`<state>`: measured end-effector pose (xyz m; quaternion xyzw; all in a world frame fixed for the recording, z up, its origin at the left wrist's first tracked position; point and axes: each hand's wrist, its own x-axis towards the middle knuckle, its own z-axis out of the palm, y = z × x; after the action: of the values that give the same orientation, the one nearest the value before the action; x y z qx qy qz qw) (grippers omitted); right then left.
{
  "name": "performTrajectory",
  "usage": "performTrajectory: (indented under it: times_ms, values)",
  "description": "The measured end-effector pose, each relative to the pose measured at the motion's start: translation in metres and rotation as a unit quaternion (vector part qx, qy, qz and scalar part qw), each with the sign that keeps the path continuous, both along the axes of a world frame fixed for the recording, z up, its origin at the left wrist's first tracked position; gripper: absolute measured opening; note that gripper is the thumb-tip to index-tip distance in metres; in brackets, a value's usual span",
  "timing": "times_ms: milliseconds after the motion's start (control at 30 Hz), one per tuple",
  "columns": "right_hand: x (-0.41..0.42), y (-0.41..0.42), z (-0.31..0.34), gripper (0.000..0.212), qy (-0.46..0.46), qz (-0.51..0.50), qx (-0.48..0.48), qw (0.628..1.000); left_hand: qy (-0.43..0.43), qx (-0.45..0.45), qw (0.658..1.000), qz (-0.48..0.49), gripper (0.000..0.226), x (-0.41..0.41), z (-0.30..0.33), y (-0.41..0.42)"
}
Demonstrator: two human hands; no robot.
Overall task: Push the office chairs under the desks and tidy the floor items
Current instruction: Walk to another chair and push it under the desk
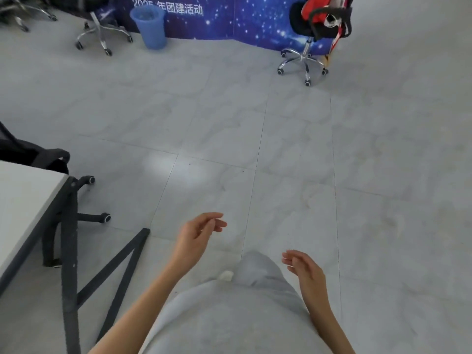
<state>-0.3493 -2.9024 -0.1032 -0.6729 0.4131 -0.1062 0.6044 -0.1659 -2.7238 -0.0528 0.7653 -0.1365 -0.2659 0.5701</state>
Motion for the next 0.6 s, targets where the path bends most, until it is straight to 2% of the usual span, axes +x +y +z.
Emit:
performTrajectory:
  times_ms: [167,300,433,600]
  values:
    - [0.097,-0.085,-0.012,0.022,-0.001,0.0,0.005,1.0,-0.026,-0.022,0.999,-0.009,0.03,0.112,0.008,-0.099]
    - [0.219,-0.161,-0.021,0.024,-0.006,0.061,0.006,0.998,-0.024,0.0,1.0,0.018,0.029,0.191,-0.006,-0.151]
    - [0.369,-0.219,0.008,0.024,-0.023,0.215,-0.001,0.976,0.014,0.02,0.988,0.154,0.032,0.245,-0.016,-0.162]
    - [0.546,-0.244,0.047,0.025,-0.069,0.361,0.0,0.93,0.055,0.03,0.935,0.35,0.032,0.289,-0.02,-0.155]
